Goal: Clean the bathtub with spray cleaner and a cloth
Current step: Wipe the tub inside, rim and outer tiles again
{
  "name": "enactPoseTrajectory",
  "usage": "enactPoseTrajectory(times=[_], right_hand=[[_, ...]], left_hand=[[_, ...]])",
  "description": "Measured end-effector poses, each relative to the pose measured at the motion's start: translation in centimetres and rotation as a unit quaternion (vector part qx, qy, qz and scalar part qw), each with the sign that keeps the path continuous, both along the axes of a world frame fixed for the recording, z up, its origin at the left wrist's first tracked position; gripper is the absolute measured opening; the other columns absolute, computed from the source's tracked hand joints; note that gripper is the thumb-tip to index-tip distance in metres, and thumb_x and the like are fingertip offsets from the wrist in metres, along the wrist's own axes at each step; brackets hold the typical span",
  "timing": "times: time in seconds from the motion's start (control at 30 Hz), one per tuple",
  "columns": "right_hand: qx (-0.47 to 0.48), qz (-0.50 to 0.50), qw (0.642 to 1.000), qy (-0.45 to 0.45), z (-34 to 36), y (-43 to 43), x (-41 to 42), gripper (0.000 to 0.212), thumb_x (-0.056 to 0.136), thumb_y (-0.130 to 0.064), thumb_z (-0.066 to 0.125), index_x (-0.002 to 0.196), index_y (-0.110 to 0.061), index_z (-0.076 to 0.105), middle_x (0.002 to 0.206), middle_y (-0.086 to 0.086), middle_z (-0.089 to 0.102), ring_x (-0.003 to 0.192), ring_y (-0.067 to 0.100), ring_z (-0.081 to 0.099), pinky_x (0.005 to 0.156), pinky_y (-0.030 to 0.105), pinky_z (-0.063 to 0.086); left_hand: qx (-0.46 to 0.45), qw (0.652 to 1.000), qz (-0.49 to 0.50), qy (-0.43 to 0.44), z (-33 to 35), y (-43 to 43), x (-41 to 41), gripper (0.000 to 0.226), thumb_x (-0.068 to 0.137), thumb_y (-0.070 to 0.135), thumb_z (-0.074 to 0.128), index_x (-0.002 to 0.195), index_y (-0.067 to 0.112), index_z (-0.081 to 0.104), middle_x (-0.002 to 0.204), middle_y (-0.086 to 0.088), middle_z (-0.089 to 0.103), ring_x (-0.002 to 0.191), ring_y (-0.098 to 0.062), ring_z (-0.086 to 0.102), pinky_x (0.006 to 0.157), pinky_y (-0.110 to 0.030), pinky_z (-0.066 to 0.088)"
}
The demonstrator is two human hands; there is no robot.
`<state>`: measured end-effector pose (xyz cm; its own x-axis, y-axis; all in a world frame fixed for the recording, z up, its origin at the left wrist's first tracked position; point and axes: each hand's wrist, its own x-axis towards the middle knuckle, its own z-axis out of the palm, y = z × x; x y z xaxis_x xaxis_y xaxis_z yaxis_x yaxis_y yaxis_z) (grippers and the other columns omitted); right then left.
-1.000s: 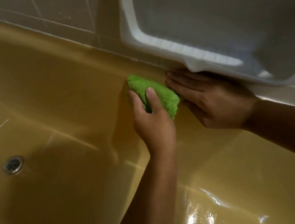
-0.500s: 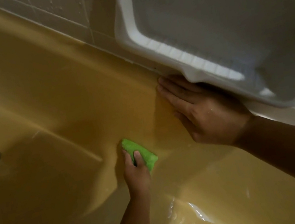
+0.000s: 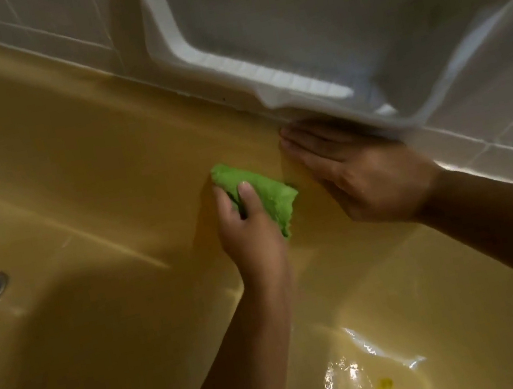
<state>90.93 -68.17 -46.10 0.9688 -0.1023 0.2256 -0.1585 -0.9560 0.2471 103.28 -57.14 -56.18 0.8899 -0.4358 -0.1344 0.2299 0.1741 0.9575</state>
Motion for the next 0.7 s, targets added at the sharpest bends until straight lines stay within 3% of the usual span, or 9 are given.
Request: enactPoseTrajectory(times=[0.1, 0.23, 0.27, 0.37, 0.5, 0.63, 0.7], right_hand=[[0.007, 0.01, 1.0, 0.004, 0.2, -0.1, -3.1, 0.064, 0.1, -0.009, 0.056, 0.159, 0.001, 0.032, 0.165, 0.019, 0.032, 0.156, 0.032, 0.027, 0.127, 0.045, 0.027], [0.012, 0.016, 1.0, 0.004, 0.1, -0.3, -3.4, 0.063, 0.1, -0.009, 0.054, 0.158, 0.002, 0.033, 0.165, 0.021, 0.032, 0.156, 0.033, 0.027, 0.126, 0.047, 0.027], [0.012, 0.015, 1.0, 0.008, 0.1, -0.4, -3.4, 0.064, 0.1, -0.01, 0.054, 0.158, 0.002, 0.032, 0.165, 0.021, 0.031, 0.156, 0.033, 0.026, 0.126, 0.047, 0.028], [0.018, 0.013, 1.0, 0.019, 0.0, -0.5, -3.4, 0.064, 0.102, -0.012, 0.052, 0.159, 0.002, 0.029, 0.167, 0.021, 0.028, 0.157, 0.033, 0.022, 0.126, 0.049, 0.028], [0.013, 0.017, 1.0, 0.012, 0.0, -0.5, -3.3, 0.064, 0.101, -0.011, 0.053, 0.159, 0.002, 0.03, 0.166, 0.021, 0.029, 0.157, 0.033, 0.023, 0.126, 0.048, 0.027], [0.004, 0.019, 1.0, 0.003, -0.1, -0.4, -3.4, 0.064, 0.099, -0.009, 0.055, 0.158, 0.003, 0.032, 0.165, 0.021, 0.033, 0.156, 0.034, 0.026, 0.127, 0.046, 0.025], [0.001, 0.018, 1.0, -0.002, -0.2, -0.5, -3.4, 0.065, 0.098, -0.009, 0.057, 0.158, 0.003, 0.033, 0.164, 0.021, 0.033, 0.156, 0.034, 0.027, 0.127, 0.045, 0.025]], left_hand=[[-0.004, 0.999, -0.018, -0.038, 3.6, -0.5, -1.3, 0.059, 0.105, 0.042, 0.055, 0.16, 0.026, 0.037, 0.151, 0.006, 0.056, 0.131, -0.001, 0.057, 0.108, -0.027, 0.048], [0.094, 0.99, -0.015, -0.101, 1.9, -0.3, -3.0, 0.058, 0.107, 0.04, 0.052, 0.16, 0.023, 0.035, 0.154, 0.004, 0.051, 0.126, 0.011, 0.047, 0.096, 0.002, 0.035], [0.115, 0.989, -0.017, -0.097, 0.7, 0.1, -3.4, 0.056, 0.108, 0.038, 0.05, 0.16, 0.022, 0.037, 0.15, 0.001, 0.056, 0.125, 0.006, 0.051, 0.098, -0.001, 0.037], [0.128, 0.99, -0.05, -0.04, -4.9, 1.2, -5.0, 0.054, 0.107, 0.04, 0.05, 0.157, 0.023, 0.042, 0.139, 0.0, 0.065, 0.125, -0.008, 0.062, 0.11, -0.03, 0.048], [0.194, 0.976, -0.094, 0.024, -11.8, 2.9, -6.9, 0.054, 0.106, 0.039, 0.052, 0.156, 0.021, 0.045, 0.13, -0.002, 0.07, 0.118, -0.014, 0.066, 0.105, -0.03, 0.05], [0.281, 0.954, -0.089, 0.046, -15.7, 3.9, -8.4, 0.052, 0.107, 0.026, 0.052, 0.156, 0.011, 0.043, 0.138, -0.019, 0.064, 0.123, -0.031, 0.063, 0.107, -0.035, 0.047], [0.272, 0.956, -0.063, 0.089, -15.5, 3.3, -8.8, 0.049, 0.107, 0.024, 0.053, 0.155, 0.017, 0.045, 0.142, -0.018, 0.06, 0.125, -0.031, 0.061, 0.111, -0.037, 0.046]])
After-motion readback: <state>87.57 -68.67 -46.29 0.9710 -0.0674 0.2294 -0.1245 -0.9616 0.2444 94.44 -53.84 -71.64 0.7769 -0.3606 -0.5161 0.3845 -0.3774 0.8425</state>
